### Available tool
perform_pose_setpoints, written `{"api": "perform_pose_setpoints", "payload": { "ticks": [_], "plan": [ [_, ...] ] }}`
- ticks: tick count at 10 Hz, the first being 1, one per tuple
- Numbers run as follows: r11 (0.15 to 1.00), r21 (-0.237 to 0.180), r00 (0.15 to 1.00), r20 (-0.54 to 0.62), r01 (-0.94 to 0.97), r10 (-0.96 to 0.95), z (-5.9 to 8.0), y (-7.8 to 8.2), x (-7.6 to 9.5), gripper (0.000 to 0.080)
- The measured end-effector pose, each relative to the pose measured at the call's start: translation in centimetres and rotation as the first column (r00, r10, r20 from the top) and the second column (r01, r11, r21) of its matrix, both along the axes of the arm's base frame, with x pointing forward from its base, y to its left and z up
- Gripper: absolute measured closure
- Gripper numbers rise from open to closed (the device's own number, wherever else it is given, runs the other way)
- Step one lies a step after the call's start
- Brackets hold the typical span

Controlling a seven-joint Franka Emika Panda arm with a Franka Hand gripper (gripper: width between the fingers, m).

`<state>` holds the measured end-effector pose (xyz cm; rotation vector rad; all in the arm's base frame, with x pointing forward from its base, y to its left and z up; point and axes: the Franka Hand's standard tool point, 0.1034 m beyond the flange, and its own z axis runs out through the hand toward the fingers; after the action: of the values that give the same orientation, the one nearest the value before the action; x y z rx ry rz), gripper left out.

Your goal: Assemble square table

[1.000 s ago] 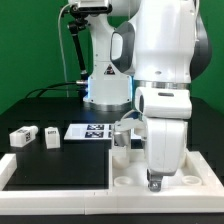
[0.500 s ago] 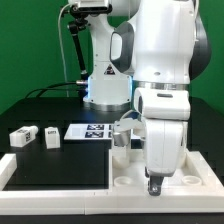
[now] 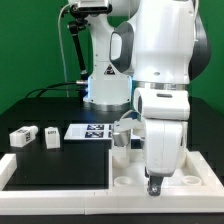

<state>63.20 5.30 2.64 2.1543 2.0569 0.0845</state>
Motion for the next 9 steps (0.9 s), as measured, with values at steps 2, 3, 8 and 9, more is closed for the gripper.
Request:
{"api": "perform_pose_setpoints", "payload": {
  "ticks": [2,3,8,9],
  "plan": [
    [1.0,-0.007,1.0,0.005,0.004,-0.004,1.6,-0.7,0.1,0.0151],
    [1.0,-0.019,1.0,-0.001,0.017,-0.017,4.2,-2.1,-0.4,0.0151],
    [0.974,-0.016,0.974,0.004,0.226,-0.226,10.5,-10.1,-3.4,0.0151],
    [0.953,-0.009,0.953,0.008,0.303,-0.303,10.3,-11.2,-3.8,0.0151]
  ]
}}
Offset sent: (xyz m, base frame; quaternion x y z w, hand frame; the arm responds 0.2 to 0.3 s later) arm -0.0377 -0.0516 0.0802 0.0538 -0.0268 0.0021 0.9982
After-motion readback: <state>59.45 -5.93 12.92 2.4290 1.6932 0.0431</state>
